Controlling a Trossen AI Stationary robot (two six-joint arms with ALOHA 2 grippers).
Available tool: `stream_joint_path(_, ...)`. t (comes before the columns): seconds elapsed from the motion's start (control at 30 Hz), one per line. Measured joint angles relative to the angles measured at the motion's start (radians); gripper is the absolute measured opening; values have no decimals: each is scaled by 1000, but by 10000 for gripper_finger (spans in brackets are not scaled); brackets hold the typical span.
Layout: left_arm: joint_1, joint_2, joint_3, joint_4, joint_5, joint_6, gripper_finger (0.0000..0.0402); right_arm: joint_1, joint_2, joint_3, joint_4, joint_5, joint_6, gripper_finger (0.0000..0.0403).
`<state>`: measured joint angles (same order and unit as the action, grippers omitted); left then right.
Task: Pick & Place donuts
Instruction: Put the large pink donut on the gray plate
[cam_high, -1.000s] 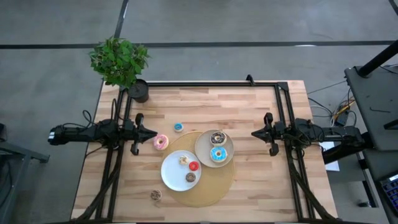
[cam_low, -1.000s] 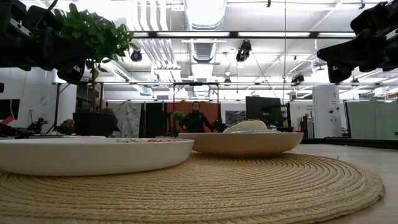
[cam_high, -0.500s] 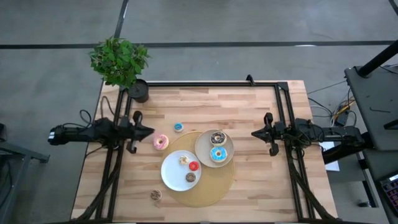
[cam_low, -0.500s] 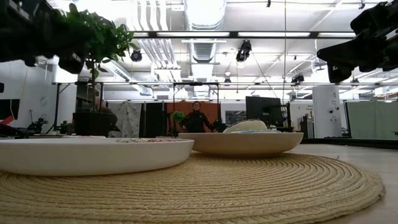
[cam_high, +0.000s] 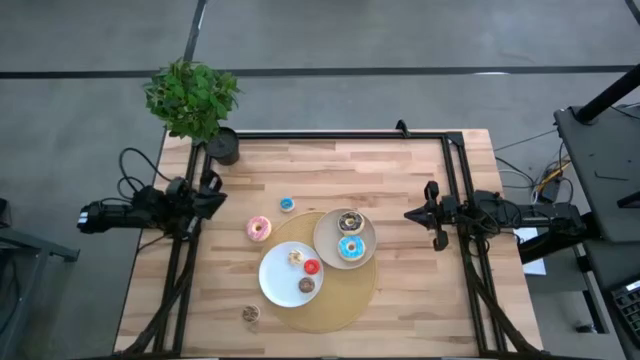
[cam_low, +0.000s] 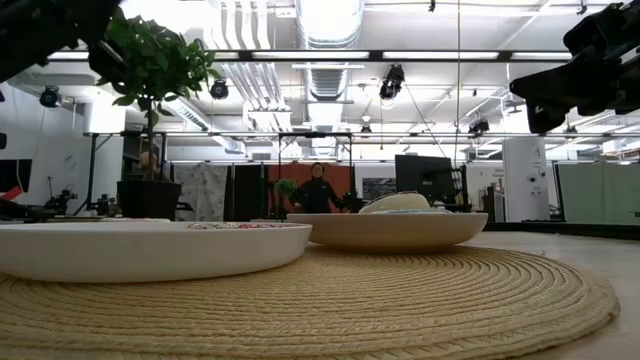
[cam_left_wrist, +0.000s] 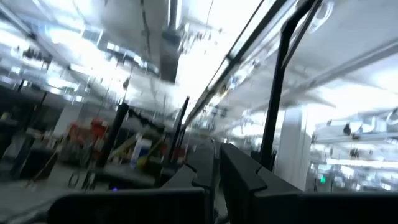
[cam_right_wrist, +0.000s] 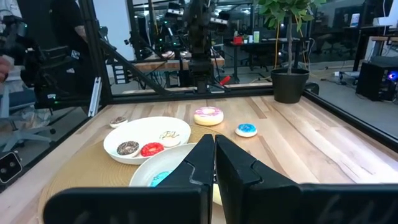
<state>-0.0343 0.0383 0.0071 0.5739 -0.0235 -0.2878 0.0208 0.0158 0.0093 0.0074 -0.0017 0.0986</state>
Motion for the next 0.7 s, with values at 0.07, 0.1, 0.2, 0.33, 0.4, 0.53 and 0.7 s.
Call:
stream_joint_path(0.07, 0, 0, 0, 54, 0, 0, 0, 0, 0, 0, 0, 0, -2, 9)
stream_joint_path(0.1, 0, 0, 0, 85, 0, 0, 0, 0, 0, 0, 0, 0, 0, 9)
stream_joint_path(0.2, 0, 0, 6, 151, 0, 1, 0, 0, 0, 0, 0, 0, 2, 9)
stream_joint_path(0.33, 0, 0, 65, 177, -14, 15, 0, 0, 0, 0, 0, 0, 0, 9)
stream_joint_path(0.4, 0, 0, 102, 178, -25, 27, 0, 0, 0, 0, 0, 0, 3, 9)
stream_joint_path(0.53, 0, 0, 177, 177, -43, 78, 0, 0, 0, 0, 0, 0, -2, 9)
stream_joint_path(0.7, 0, 0, 267, 175, -47, 158, 0, 0, 0, 0, 0, 0, -1, 9)
